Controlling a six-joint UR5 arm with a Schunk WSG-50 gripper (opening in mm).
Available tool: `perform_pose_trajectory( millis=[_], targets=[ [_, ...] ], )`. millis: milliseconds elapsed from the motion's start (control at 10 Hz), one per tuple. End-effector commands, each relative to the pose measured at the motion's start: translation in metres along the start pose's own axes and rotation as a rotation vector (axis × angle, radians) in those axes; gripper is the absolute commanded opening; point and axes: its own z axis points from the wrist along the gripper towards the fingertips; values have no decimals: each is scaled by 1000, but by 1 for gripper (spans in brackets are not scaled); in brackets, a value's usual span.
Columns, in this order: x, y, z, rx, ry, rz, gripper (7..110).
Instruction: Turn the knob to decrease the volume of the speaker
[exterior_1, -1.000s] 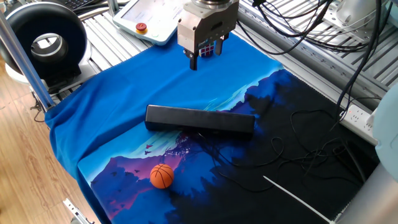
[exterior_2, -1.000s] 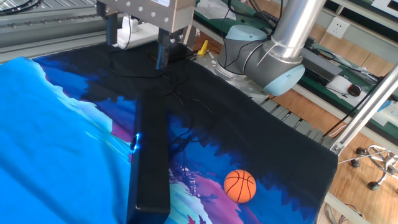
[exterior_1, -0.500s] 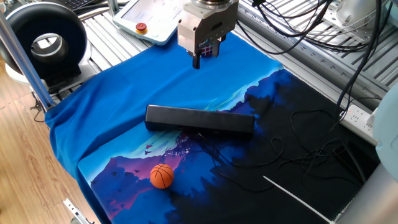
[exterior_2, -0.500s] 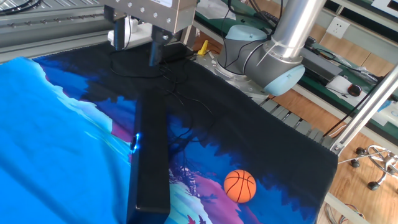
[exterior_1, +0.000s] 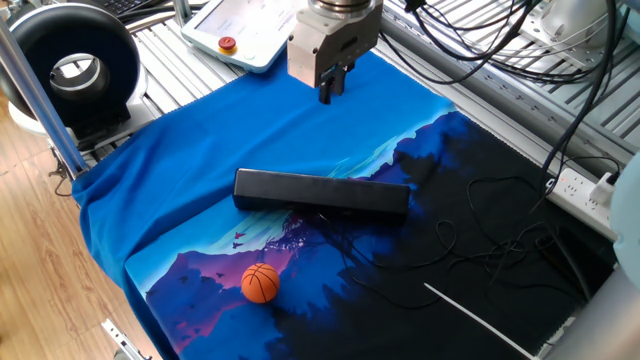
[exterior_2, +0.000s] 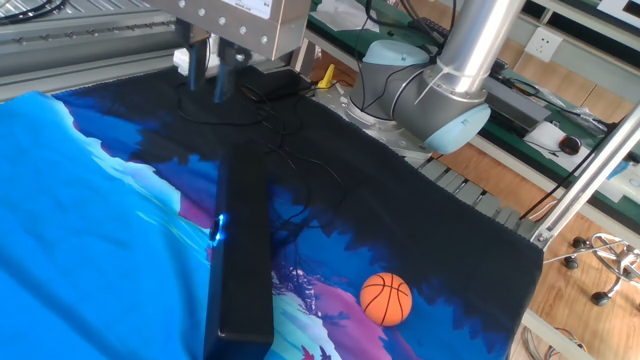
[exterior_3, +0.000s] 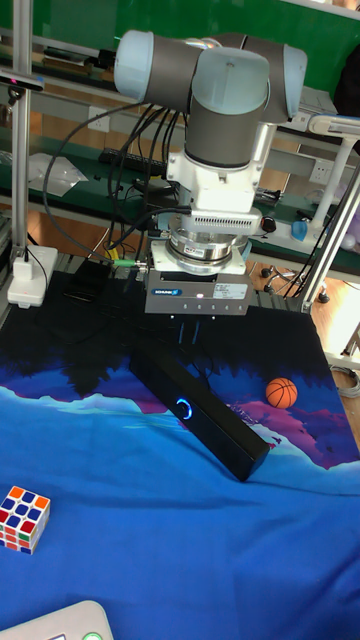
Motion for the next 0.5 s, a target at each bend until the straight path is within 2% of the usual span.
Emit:
perform_pose_trajectory(
  millis=[0, 400],
  targets=[
    [0, -1, 0, 5, -5, -3, 7],
    [1, -3, 5, 16, -6, -7, 7]
  ],
)
